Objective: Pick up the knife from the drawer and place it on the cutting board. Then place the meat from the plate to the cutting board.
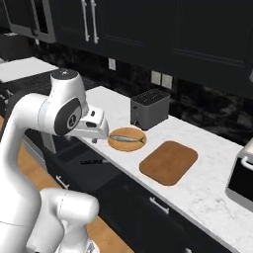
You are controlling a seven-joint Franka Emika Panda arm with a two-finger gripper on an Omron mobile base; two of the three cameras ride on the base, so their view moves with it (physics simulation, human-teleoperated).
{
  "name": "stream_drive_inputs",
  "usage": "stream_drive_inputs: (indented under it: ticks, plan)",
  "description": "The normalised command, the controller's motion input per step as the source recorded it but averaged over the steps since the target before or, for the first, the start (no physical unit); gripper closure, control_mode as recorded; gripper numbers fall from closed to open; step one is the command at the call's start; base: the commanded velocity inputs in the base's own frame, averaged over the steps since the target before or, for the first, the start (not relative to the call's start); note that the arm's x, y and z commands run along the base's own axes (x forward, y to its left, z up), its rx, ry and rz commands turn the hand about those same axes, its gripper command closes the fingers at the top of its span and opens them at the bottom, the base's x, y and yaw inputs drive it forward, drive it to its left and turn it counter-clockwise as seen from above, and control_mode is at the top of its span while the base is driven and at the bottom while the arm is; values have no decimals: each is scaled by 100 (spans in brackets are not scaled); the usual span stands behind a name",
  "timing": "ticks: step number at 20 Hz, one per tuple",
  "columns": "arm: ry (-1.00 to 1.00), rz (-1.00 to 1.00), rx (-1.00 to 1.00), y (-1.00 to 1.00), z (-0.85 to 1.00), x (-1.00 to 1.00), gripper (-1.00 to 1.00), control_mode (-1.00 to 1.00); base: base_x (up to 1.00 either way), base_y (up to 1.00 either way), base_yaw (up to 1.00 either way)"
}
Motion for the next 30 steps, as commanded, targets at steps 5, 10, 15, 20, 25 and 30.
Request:
stream_drive_inputs:
  ticks: [5, 10, 15, 20, 25, 30]
  plan:
    - [0, 0, 0, 0, 0, 0, -100, 100, 15, -39, 24]
    - [0, 0, 0, 0, 0, 0, -100, 100, 33, -46, 16]
    - [0, 0, 0, 0, 0, 0, -100, 100, 15, -34, 14]
    - [0, 0, 0, 0, 0, 0, -100, 100, 0, -39, 15]
    - [0, 4, 0, -7, -19, -6, -100, -100, -1, -7, 3]
    - [7, -8, 0, 33, -81, 34, -100, -100, 0, 0, 0]
